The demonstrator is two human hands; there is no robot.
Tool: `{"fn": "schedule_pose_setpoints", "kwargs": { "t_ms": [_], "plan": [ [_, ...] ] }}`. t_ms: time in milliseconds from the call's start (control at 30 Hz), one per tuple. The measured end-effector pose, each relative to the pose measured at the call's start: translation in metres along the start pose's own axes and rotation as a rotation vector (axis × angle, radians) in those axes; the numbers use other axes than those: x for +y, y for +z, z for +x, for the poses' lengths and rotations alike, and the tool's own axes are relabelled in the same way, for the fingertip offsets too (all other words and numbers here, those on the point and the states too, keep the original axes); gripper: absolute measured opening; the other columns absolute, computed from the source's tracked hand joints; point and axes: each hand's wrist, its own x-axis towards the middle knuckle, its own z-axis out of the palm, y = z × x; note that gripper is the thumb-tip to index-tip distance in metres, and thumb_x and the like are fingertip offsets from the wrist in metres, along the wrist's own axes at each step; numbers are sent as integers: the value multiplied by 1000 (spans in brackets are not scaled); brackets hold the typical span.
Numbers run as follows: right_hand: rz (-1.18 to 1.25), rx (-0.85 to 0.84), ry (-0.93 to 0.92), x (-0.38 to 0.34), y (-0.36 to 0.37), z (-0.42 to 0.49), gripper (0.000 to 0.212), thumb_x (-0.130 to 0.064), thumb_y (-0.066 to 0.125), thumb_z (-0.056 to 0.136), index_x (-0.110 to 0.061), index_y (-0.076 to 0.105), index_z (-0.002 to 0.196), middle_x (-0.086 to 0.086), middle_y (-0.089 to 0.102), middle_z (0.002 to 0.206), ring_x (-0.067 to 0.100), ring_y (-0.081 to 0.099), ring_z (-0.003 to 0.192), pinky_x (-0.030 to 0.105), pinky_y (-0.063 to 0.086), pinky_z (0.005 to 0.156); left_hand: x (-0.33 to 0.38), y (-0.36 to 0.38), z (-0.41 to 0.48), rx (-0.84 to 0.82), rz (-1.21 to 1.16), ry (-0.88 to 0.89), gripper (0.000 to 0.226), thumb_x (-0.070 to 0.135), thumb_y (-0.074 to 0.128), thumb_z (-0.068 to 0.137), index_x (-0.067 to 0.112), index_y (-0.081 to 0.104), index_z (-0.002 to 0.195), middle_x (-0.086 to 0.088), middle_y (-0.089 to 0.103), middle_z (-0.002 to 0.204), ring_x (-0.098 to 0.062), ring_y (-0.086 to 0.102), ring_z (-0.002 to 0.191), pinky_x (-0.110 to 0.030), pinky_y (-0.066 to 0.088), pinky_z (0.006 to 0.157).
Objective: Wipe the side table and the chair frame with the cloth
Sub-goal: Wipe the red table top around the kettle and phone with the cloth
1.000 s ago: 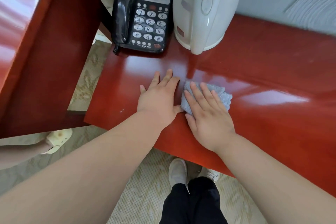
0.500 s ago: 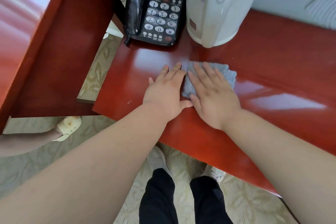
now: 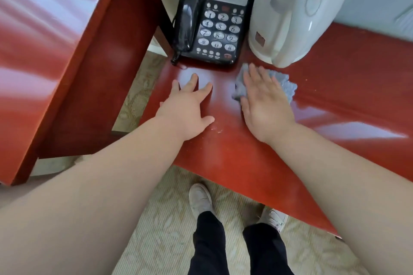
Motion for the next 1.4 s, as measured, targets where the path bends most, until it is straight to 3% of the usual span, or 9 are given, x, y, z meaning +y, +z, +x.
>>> {"fn": "schedule_pose_setpoints", "kwargs": {
  "t_ms": [133, 300, 433, 533, 700, 833, 1000, 1233, 1400],
  "plan": [
    [-15, 38, 141, -10, 11, 29, 65, -32, 38, 103, -5, 23, 161, 14, 20, 169, 31, 17, 157, 44, 9, 129, -2, 5, 0, 42, 12, 1, 89, 55, 69, 92, 49, 13, 161, 8, -2, 174, -41, -2, 158, -70, 33, 115],
    [-45, -55, -85, -18, 2, -48, 64, -31, 39, 103, -6, 27, 160, 12, 21, 170, 31, 17, 157, 49, 16, 127, 4, 2, -3, 44, 30, -18, 88, 55, 67, 93, 49, 12, 160, 12, -3, 173, -37, -2, 159, -68, 37, 112],
    [-68, -125, -121, -19, 5, -79, 66, -39, 36, 105, -10, 22, 163, 6, 14, 172, 24, 8, 159, 45, 11, 129, 7, 3, -5, 32, 15, -49, 86, 53, 66, 94, 50, 11, 160, 16, -7, 172, -32, -7, 159, -72, 34, 112],
    [-51, -72, -43, -19, 7, -30, 69, -40, 35, 103, -9, 20, 163, 9, 18, 171, 28, 13, 158, 47, 15, 128, 6, 5, -6, 33, 29, -48, 86, 54, 65, 95, 50, 10, 160, 16, -9, 172, -32, -8, 159, -71, 35, 112],
    [-48, -26, 147, -29, 10, 29, 69, -39, 36, 105, -8, 16, 163, 11, 10, 172, 29, 8, 159, 42, 3, 129, 4, 8, -6, 49, 45, -35, 84, 55, 63, 95, 51, 9, 159, 16, -9, 172, -32, -6, 159, -69, 38, 110],
    [-54, -25, -11, -44, 8, -35, 65, -32, 42, 103, -7, 27, 161, 11, 21, 170, 30, 15, 158, 46, 10, 129, 3, 7, -7, 64, 33, -22, 84, 55, 64, 94, 50, 11, 159, 16, -8, 172, -33, -6, 159, -69, 40, 109],
    [-61, -127, -102, -45, 11, -104, 64, -37, 35, 105, -11, 23, 163, 5, 14, 172, 22, 6, 159, 43, 7, 129, 5, 6, -7, 40, 21, -29, 82, 54, 62, 96, 51, 10, 159, 16, -10, 171, -32, -9, 159, -71, 37, 110],
    [-39, -2, 281, -8, 4, -17, 66, -36, 32, 102, -12, 20, 163, 11, 14, 171, 32, 11, 158, 49, 10, 128, 0, 13, -6, 62, 48, -20, 81, 54, 61, 97, 50, 9, 159, 15, -8, 172, -33, -7, 159, -69, 41, 108],
    [-92, -56, 9, -47, 13, -83, 65, -34, 37, 102, -10, 25, 161, 11, 17, 171, 32, 12, 158, 49, 11, 128, -4, 11, -12, 88, 108, 0, 79, 63, 52, 98, 50, 5, 161, 13, -8, 173, -33, -5, 160, -65, 41, 110]
  ]
}}
